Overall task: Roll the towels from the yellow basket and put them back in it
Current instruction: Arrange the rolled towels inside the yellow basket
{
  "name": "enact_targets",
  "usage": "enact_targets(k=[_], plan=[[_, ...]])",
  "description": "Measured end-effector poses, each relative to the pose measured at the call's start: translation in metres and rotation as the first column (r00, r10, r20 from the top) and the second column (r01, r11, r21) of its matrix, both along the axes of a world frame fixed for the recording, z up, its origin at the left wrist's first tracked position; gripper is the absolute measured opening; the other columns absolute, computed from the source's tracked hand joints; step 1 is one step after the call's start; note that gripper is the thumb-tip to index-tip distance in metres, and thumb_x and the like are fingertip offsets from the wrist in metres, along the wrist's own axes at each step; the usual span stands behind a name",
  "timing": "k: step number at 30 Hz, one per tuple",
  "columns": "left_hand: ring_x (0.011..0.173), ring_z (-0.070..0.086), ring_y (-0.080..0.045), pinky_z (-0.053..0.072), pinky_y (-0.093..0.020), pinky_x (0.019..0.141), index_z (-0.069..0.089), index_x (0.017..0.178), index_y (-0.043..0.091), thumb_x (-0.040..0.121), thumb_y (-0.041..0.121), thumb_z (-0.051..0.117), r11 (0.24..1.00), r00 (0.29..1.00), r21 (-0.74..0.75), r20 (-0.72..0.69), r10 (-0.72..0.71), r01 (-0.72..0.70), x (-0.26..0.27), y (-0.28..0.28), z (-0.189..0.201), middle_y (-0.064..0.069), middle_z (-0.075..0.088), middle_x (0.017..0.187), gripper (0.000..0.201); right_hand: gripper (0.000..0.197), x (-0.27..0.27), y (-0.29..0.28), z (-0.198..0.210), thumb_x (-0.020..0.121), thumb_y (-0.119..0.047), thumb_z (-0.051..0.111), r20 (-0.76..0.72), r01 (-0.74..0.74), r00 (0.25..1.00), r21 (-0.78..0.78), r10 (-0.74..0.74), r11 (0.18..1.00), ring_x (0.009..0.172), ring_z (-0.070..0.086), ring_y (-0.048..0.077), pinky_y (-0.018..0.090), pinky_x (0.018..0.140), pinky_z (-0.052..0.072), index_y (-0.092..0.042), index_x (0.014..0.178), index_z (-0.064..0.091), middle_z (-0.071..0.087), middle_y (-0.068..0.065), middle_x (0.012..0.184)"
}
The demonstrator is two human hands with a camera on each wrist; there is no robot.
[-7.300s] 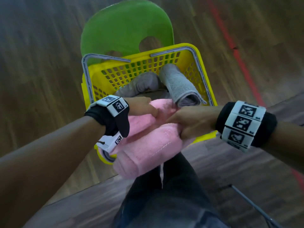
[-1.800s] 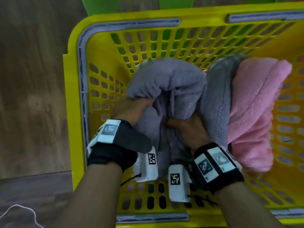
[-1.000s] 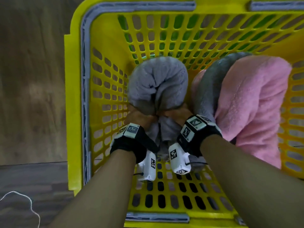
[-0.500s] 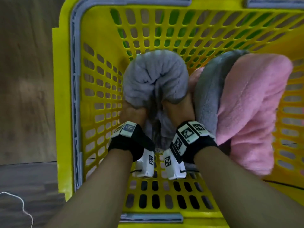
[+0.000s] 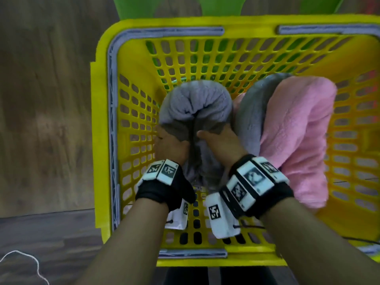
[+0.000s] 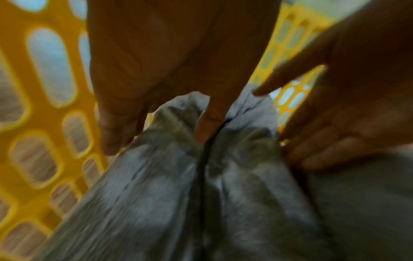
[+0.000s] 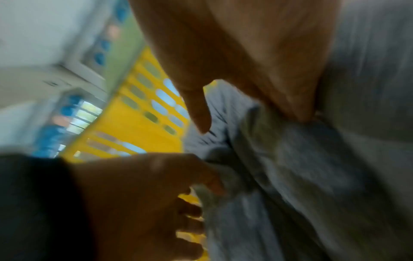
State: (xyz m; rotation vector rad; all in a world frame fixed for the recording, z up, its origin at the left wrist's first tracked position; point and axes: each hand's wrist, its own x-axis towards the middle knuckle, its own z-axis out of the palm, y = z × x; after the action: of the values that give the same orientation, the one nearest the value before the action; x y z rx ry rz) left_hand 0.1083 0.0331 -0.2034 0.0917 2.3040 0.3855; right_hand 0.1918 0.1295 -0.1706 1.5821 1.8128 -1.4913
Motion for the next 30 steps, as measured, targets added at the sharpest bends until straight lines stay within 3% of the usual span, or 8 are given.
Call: enact_targets(k=[3, 5, 7, 11, 17, 20, 24, 30], plan=[[0.119, 0.046, -0.032, 0.036, -0.033, 0.101, 0.033, 0.139, -0.001, 0.084, 0.018, 0.068, 0.968, 0.968, 0.198, -0.224, -0.110, 0.156, 0.009, 0.018, 0.027, -0.023, 0.049, 0.128, 0.068, 0.023, 0.020, 0.013, 0.061, 0.087, -0.030, 0.068, -0.161, 0.007, 0.987, -0.101, -0.023, 0.995, 0.089, 0.059, 0.002, 0.016, 0.083, 0.043, -0.015, 0.104, 0.068, 0.067, -0.012, 0.093], [0.089, 0.046, -0.007, 0.041, -0.010, 0.084, 0.058, 0.100, 0.006, 0.075, 0.001, 0.073, 0.896, 0.917, 0.345, -0.373, -0.143, 0.281, 0.022, 0.038, 0.041, -0.001, 0.059, 0.087, 0.030, 0.019, 0.048, 0.035, 0.096, 0.087, -0.029, 0.067, -0.214, 0.051, 0.976, 0.035, -0.042, 0.998, 0.088, 0.062, -0.001, 0.019, 0.084, 0.047, -0.023, 0.105, 0.070, 0.069, -0.012, 0.094], [0.084, 0.052, -0.013, 0.044, -0.020, 0.074, 0.061, 0.088, 0.008, 0.083, 0.016, 0.060, 0.858, 0.909, 0.339, -0.296, -0.293, 0.387, 0.037, 0.055, 0.053, -0.002, 0.059, 0.079, 0.010, 0.029, 0.080, 0.058, 0.109, 0.085, -0.028, 0.068, -0.124, 0.108, 0.989, 0.281, -0.076, 0.954, 0.094, 0.062, 0.010, 0.027, 0.082, 0.046, -0.018, 0.113, 0.065, 0.068, -0.003, 0.102], [0.089, 0.060, -0.025, 0.039, -0.026, 0.071, 0.053, 0.103, 0.015, 0.090, 0.029, 0.055, 0.842, 0.879, 0.395, 0.146, -0.453, 0.368, 0.079, 0.075, 0.079, -0.004, 0.062, 0.092, 0.019, 0.057, 0.130, 0.091, 0.101, 0.084, -0.032, 0.068, 0.264, 0.011, 0.958, 0.357, -0.113, 0.934, 0.116, 0.054, 0.036, 0.040, 0.090, 0.041, -0.004, 0.130, 0.048, 0.057, 0.020, 0.126], [0.103, 0.061, -0.033, 0.047, -0.032, 0.078, 0.052, 0.122, 0.010, 0.072, 0.066, 0.055, 0.844, 0.834, 0.216, 0.162, -0.528, 0.492, 0.105, 0.099, 0.052, -0.011, 0.062, 0.115, 0.075, 0.067, 0.131, 0.102, 0.053, 0.079, -0.058, 0.056, 0.354, -0.150, 0.926, 0.027, 0.130, 0.988, 0.107, 0.058, 0.032, 0.034, 0.088, 0.046, -0.008, 0.123, 0.054, 0.058, 0.020, 0.122], [0.099, 0.063, -0.033, 0.050, -0.039, 0.085, 0.056, 0.118, 0.023, 0.059, 0.076, 0.045, 0.912, 0.905, 0.168, 0.149, -0.398, 0.374, 0.112, 0.107, 0.052, -0.006, 0.065, 0.112, 0.081, 0.088, 0.127, 0.108, 0.034, 0.079, -0.064, 0.057, 0.438, -0.196, 0.883, 0.023, 0.167, 0.980, 0.122, 0.050, 0.037, 0.036, 0.086, 0.042, -0.008, 0.143, 0.033, 0.044, 0.023, 0.141], [0.112, 0.057, -0.034, 0.036, -0.044, 0.099, 0.057, 0.118, 0.024, 0.077, 0.057, 0.060, 0.951, 0.954, 0.195, 0.134, -0.269, 0.241, 0.103, 0.104, 0.076, -0.005, 0.064, 0.119, 0.052, 0.081, 0.124, 0.111, 0.075, 0.068, -0.057, 0.072, 0.373, -0.048, 0.928, 0.140, -0.008, 0.989, 0.114, 0.055, 0.036, 0.034, 0.077, 0.040, -0.006, 0.128, 0.050, 0.057, 0.011, 0.121], [0.091, 0.067, -0.021, 0.056, -0.041, 0.080, 0.062, 0.114, 0.019, 0.063, 0.038, 0.063, 0.844, 0.954, 0.514, 0.298, -0.009, -0.153, 0.074, 0.076, 0.121, -0.003, 0.070, 0.101, 0.055, 0.067, 0.109, 0.085, 0.158, 0.069, -0.053, 0.071, 0.145, -0.044, 0.989, 0.317, -0.003, 0.947, 0.103, 0.058, 0.038, 0.041, 0.080, 0.049, -0.022, 0.123, 0.047, 0.060, 0.015, 0.118]])
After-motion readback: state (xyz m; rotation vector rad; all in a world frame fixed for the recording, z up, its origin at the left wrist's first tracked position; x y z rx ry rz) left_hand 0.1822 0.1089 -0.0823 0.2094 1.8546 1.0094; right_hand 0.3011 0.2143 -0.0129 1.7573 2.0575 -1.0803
